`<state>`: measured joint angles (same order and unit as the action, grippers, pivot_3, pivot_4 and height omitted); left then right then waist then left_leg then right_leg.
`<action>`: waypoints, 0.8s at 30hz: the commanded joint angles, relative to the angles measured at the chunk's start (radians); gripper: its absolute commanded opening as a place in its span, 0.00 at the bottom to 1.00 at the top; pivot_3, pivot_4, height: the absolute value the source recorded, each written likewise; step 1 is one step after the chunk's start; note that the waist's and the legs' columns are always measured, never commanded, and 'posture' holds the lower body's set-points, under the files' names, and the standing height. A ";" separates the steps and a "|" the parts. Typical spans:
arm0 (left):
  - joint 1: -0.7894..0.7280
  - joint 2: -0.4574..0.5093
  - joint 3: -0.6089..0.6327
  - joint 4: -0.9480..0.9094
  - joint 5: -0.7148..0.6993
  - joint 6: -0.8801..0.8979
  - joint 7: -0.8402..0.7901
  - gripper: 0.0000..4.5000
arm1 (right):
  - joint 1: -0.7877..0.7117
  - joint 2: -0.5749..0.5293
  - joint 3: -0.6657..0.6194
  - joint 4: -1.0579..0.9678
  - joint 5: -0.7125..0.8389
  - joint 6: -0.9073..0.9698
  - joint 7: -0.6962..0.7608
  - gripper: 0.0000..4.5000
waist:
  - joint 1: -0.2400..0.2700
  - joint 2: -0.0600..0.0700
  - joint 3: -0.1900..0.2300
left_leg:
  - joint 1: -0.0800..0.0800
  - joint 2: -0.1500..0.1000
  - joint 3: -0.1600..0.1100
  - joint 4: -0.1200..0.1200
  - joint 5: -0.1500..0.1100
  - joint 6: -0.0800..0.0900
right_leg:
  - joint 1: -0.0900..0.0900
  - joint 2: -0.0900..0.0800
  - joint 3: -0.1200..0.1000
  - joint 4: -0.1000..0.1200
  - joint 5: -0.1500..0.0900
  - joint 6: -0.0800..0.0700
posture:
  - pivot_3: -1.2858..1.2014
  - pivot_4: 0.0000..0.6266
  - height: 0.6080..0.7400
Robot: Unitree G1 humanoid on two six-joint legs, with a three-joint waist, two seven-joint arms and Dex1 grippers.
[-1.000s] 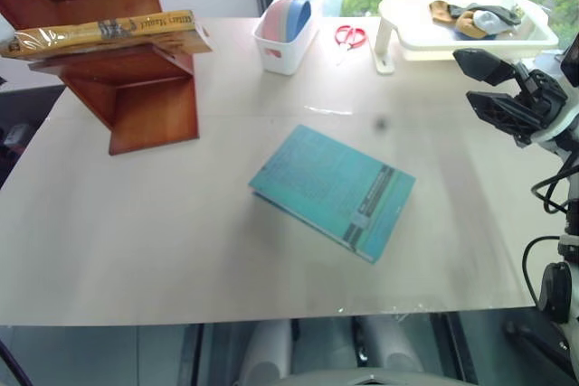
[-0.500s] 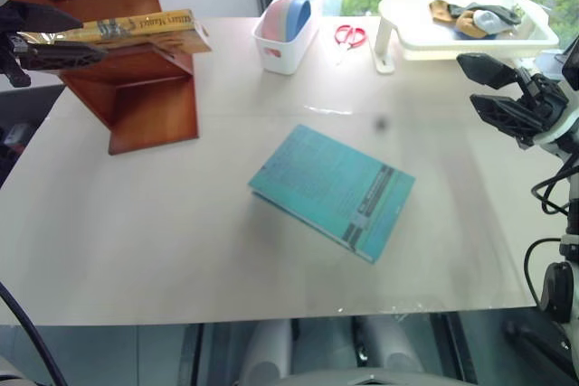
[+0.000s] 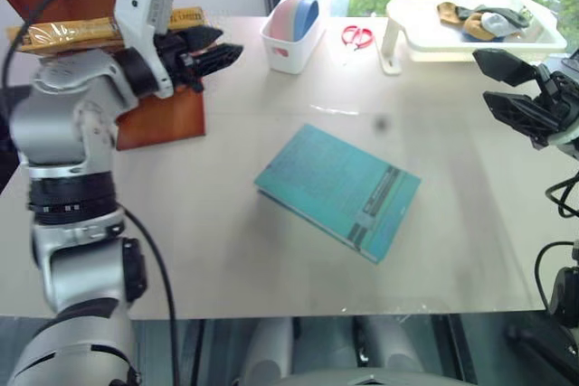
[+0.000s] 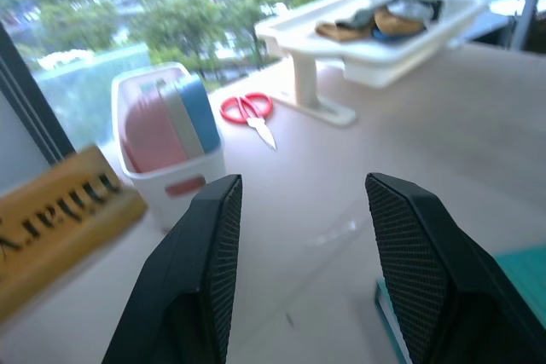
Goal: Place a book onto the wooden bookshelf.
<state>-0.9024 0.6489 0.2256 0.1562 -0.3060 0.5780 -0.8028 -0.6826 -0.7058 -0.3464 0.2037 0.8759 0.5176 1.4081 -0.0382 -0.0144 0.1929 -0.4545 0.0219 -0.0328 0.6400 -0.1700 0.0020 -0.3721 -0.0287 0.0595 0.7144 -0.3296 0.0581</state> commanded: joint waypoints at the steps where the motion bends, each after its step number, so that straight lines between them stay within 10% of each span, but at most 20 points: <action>1: -0.025 -0.024 -0.011 0.025 0.010 -0.104 0.028 0.54 | -0.012 -0.021 -0.033 -0.060 0.029 0.010 -0.020 1.00 | -0.001 0.000 0.000 | 0.000 0.000 0.000 0.000 0.000 0.000 | 0.000 0.000 0.000 0.000 0.000 0.000 | 0.52 0.24 1.00; 13: 0.046 -0.234 -0.109 -0.075 0.034 -0.203 0.185 0.54 | -0.010 -0.020 -0.036 -0.095 0.042 0.023 -0.059 1.00 | 0.008 0.000 0.000 | -0.001 0.000 -0.001 0.000 0.000 0.000 | 0.001 -0.001 -0.002 -0.001 0.000 0.000 | 0.52 0.24 1.00; 24: 0.004 -0.341 -0.170 0.107 0.360 -0.510 0.644 0.54 | -0.021 -0.023 -0.034 -0.064 0.033 0.006 -0.044 1.00 | 0.013 0.000 0.000 | 0.000 -0.003 -0.001 0.000 0.000 0.000 | 0.001 -0.001 -0.001 -0.001 0.000 0.000 | 0.52 0.24 1.00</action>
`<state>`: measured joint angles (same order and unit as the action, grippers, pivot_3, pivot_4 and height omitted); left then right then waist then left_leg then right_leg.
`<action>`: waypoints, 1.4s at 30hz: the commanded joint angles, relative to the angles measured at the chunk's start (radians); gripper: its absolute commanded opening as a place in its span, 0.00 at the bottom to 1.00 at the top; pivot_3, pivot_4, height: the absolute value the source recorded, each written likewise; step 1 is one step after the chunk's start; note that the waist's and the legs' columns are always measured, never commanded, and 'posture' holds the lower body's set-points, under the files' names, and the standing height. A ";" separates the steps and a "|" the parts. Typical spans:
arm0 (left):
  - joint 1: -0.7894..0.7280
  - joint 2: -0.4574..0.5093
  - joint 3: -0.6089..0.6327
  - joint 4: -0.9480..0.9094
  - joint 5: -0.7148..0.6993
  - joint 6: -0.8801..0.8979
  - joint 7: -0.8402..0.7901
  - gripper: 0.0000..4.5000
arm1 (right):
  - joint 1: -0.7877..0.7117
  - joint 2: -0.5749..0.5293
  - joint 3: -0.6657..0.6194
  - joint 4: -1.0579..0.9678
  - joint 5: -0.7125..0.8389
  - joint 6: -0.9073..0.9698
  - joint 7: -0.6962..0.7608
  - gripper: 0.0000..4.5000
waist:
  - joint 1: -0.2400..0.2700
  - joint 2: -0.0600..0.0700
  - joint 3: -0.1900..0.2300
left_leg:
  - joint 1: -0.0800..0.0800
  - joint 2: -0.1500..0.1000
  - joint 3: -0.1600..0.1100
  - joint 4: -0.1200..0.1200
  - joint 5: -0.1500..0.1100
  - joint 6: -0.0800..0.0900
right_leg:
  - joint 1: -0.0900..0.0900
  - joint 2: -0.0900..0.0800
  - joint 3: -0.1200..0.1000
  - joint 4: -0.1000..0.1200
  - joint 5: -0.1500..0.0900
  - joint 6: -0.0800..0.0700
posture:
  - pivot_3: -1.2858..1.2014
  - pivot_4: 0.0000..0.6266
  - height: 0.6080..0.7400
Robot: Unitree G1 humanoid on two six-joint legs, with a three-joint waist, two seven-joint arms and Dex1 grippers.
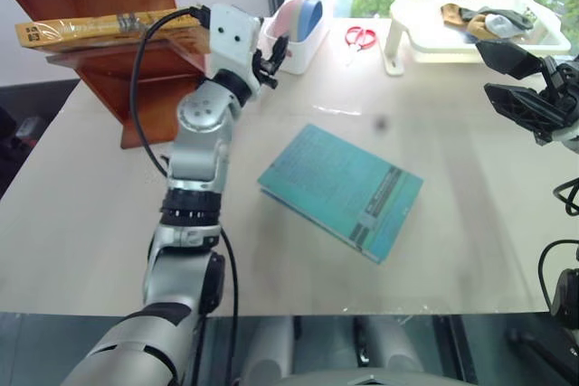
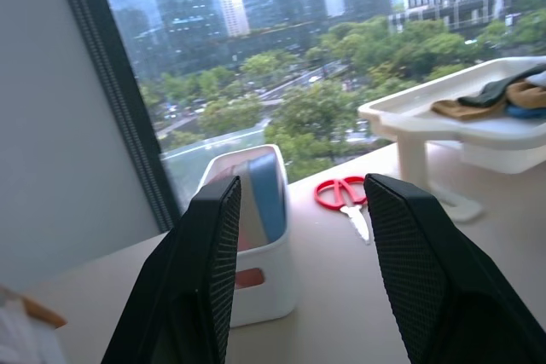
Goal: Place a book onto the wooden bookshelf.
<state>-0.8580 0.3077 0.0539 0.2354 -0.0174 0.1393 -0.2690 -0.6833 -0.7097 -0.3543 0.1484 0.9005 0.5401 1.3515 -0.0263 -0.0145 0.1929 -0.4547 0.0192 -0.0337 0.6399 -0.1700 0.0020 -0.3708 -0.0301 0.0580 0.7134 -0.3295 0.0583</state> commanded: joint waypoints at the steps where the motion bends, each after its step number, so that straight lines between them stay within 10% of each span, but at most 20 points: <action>1: -0.045 0.001 0.002 0.051 0.095 -0.086 0.150 0.54 | -0.020 -0.020 -0.027 -0.008 0.008 -0.017 0.014 1.00 | 0.002 0.000 0.000 | 0.000 0.000 0.000 0.000 0.000 0.000 | 0.000 0.000 0.000 0.000 0.000 0.000 | 0.52 0.24 1.00; 11: -0.062 -0.001 0.060 0.170 0.107 -0.160 0.325 0.54 | -0.017 -0.013 -0.029 0.001 0.008 -0.026 0.019 1.00 | 0.012 0.000 0.000 | 0.000 -0.001 0.000 0.000 0.000 0.000 | 0.000 -0.001 0.000 0.000 0.000 0.000 | 0.52 0.24 1.00; 42: 0.373 0.045 0.061 -0.185 -0.009 0.127 0.073 0.54 | 0.191 -0.022 -0.020 0.021 -0.091 -0.076 0.001 1.00 | 0.013 0.000 0.000 | 0.001 0.001 -0.001 -0.002 0.000 0.000 | 0.001 -0.001 -0.001 -0.002 0.000 0.000 | 0.52 0.24 1.00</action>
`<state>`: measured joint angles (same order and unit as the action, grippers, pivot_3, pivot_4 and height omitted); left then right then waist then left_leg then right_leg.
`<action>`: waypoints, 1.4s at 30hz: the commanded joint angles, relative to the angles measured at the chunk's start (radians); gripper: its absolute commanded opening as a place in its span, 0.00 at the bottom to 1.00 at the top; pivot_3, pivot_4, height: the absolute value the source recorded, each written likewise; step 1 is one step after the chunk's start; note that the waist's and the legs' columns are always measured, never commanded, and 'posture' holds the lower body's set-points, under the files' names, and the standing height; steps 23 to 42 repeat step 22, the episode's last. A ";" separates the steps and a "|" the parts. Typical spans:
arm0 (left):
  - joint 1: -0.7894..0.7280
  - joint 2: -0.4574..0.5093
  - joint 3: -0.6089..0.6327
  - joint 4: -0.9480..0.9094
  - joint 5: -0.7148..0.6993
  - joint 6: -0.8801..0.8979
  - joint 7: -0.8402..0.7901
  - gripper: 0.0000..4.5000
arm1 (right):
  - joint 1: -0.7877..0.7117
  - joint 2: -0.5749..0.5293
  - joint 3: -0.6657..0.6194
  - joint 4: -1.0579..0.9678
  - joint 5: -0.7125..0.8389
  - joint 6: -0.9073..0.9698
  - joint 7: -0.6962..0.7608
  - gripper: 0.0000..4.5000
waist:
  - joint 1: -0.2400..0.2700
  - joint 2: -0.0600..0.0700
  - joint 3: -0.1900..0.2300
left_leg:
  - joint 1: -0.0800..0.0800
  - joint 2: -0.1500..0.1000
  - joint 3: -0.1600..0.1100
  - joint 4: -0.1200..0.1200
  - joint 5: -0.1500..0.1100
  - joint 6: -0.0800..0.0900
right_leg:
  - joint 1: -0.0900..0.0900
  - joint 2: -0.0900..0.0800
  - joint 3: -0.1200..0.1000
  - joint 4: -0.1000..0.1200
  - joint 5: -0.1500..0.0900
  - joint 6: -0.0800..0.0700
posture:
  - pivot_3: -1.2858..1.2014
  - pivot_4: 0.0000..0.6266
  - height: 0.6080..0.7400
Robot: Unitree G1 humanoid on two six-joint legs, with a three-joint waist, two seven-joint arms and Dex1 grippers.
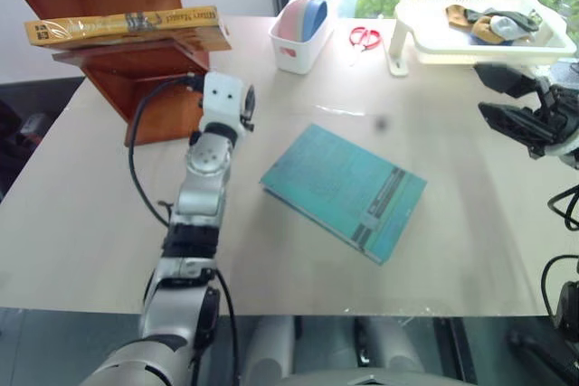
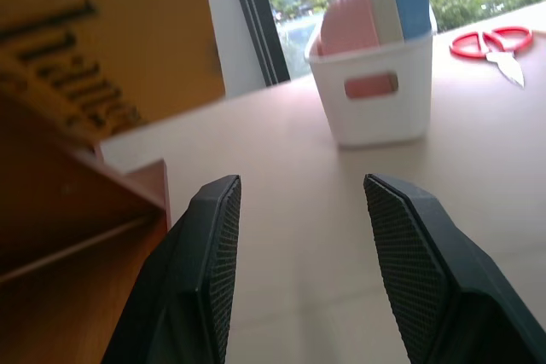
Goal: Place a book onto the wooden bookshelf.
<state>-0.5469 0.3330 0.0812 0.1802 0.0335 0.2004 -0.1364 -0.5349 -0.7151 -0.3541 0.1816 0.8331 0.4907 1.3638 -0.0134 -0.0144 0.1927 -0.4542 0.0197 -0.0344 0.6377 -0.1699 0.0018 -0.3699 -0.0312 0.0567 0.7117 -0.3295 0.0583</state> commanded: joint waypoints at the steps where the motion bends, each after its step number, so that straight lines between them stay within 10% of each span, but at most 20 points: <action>1: 0.089 0.022 0.040 -0.160 -0.079 0.095 -0.075 0.54 | 0.064 -0.015 -0.019 -0.016 -0.033 -0.032 -0.014 1.00 | 0.000 0.000 0.000 | 0.000 0.000 0.000 0.000 0.000 0.000 | 0.000 0.000 0.000 0.000 0.000 0.000 | 0.52 0.24 1.00; 19: 0.612 0.127 0.182 -0.567 -0.371 0.262 -0.343 0.54 | 0.349 0.015 -0.018 0.064 -0.252 -0.350 -0.061 1.00 | 0.000 0.002 -0.001 | 0.009 0.002 0.001 -0.002 0.000 -0.001 | 0.010 0.000 -0.001 -0.003 0.000 0.000 | 0.52 0.24 1.00; 42: 0.637 0.133 0.162 -0.587 -0.377 0.268 -0.359 0.54 | 0.355 0.025 -0.006 0.065 -0.255 -0.359 -0.067 1.00 | -0.001 0.002 -0.001 | 0.010 0.002 0.001 -0.002 0.000 -0.001 | 0.010 0.000 0.000 -0.002 0.000 0.000 | 0.52 0.24 1.00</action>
